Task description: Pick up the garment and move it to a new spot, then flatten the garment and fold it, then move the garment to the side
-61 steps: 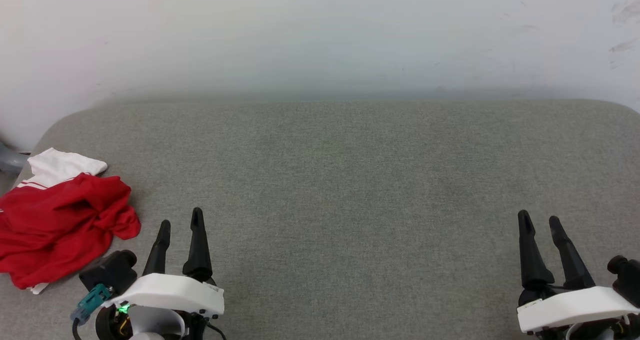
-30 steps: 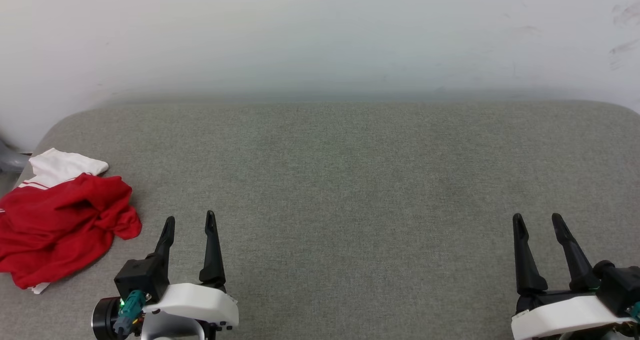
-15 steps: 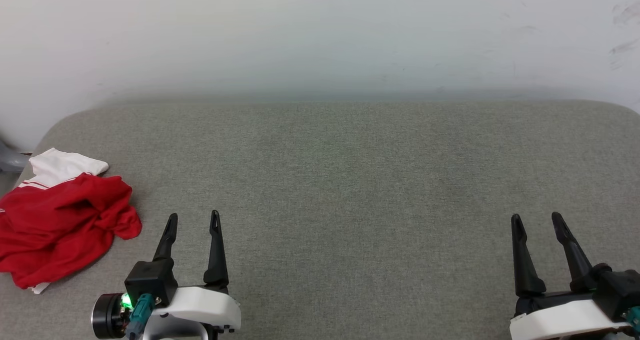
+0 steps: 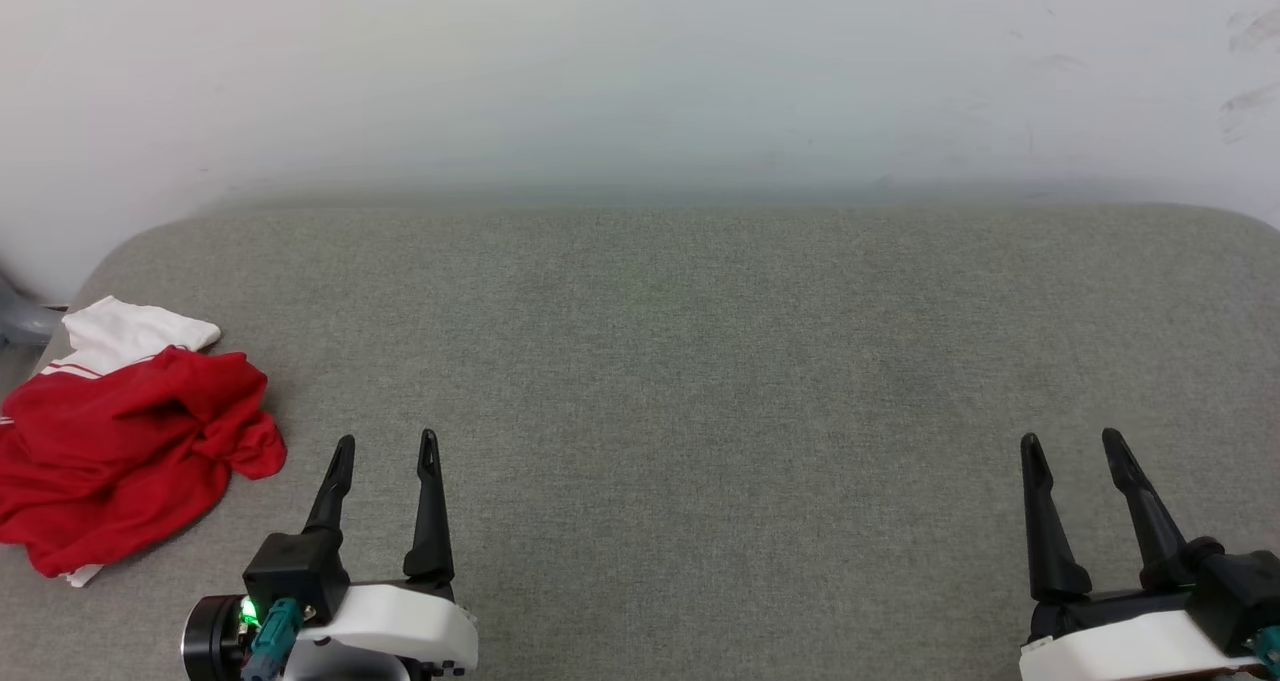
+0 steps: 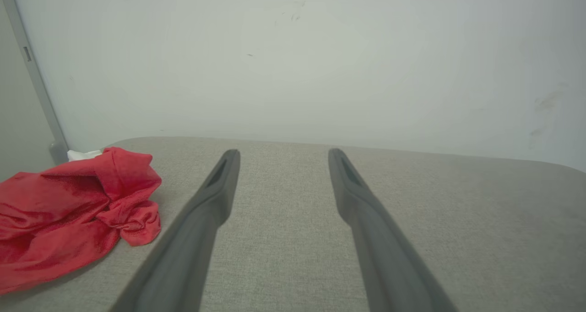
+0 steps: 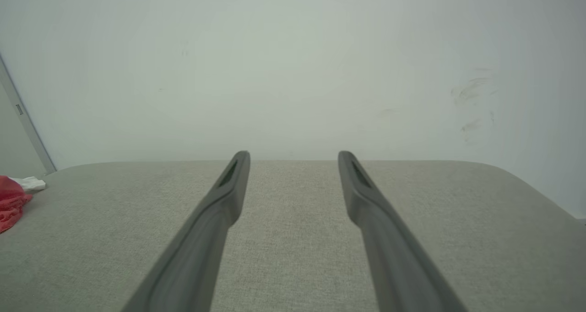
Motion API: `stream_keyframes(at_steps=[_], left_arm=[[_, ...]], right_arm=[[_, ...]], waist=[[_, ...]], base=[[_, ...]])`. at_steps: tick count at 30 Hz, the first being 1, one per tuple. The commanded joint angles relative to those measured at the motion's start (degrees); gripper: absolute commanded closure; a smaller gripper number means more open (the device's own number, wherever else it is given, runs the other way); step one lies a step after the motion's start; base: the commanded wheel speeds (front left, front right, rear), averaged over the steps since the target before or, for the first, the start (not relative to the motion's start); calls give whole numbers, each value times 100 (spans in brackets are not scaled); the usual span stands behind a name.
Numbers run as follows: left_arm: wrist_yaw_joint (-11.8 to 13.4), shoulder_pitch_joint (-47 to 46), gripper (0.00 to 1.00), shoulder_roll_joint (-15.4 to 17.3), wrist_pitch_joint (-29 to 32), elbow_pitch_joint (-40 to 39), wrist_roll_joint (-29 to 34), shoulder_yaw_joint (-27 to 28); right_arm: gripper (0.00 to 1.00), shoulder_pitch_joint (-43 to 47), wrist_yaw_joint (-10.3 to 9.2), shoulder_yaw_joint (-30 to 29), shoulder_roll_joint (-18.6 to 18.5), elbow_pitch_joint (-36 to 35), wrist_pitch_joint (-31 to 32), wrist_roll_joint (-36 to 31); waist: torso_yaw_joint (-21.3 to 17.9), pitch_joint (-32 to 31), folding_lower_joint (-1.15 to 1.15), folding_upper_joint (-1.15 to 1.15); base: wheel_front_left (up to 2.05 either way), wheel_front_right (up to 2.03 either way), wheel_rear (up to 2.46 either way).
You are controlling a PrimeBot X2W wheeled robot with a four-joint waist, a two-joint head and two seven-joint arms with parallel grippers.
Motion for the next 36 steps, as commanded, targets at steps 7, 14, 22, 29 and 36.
stream_keyframes(at_steps=[7,14,22,29,36], left_arm=[[-51,34,0,-6,-22,46,-242,-8],[-56,16,0,-6,-23,102,-271,-21],[-41,8,0,-6,-23,135,-230,-16],[27,-37,0,-6,-22,171,-170,35],[67,10,0,-6,-22,168,-193,198]], right_arm=[[0,58,-4,-57,9,82,-13,254],[0,64,-4,-31,9,138,-13,270],[0,82,-4,-21,9,143,-13,276],[0,103,-4,31,9,131,-13,213],[0,114,-4,98,9,120,-12,150]], waist=[[6,1,0,0],[13,-6,0,0],[59,-15,0,0],[332,1,0,0],[753,9,0,0]], base=[[0,0,0],[0,0,0],[0,0,0],[0,0,0],[0,0,0]])
